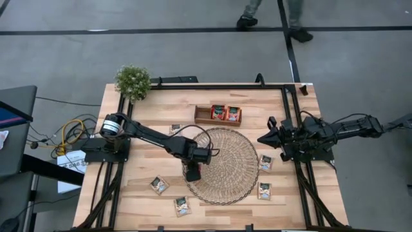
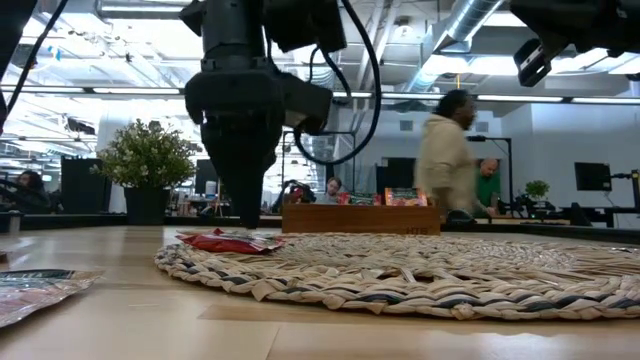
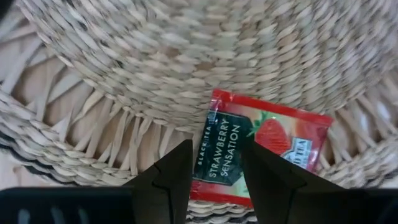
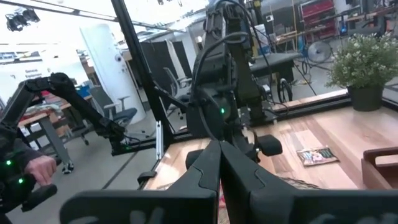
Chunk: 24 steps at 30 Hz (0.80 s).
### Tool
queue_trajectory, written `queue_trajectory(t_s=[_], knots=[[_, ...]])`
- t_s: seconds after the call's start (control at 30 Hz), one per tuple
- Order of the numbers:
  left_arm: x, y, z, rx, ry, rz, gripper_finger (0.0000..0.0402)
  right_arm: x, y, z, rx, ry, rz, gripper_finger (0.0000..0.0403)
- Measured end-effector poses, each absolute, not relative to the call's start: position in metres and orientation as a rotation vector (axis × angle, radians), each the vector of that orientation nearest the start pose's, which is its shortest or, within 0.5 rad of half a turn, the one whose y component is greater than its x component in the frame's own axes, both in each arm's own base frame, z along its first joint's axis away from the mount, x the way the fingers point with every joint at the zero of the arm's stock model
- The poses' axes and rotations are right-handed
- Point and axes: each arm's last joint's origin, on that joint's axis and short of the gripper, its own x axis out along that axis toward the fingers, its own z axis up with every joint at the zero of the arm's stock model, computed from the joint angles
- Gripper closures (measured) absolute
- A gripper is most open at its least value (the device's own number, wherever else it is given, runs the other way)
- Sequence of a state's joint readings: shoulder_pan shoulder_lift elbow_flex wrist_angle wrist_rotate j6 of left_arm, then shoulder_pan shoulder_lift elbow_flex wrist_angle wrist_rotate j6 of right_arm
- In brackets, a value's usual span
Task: Pick & Place Tea
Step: Put the red tea bag into the middle section of the wooden organizer
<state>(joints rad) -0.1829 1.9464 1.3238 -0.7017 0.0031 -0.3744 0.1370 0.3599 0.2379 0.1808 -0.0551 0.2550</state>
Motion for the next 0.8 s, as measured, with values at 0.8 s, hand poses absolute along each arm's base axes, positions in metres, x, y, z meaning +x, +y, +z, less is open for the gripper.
queue_trajectory(t_s=[0.8], knots=[[0.372,-0.070,0.142,-0.264,1.382,0.109,0.0312,0.119,0.018,0.231,0.256,-0.025,0.203,0.0402]])
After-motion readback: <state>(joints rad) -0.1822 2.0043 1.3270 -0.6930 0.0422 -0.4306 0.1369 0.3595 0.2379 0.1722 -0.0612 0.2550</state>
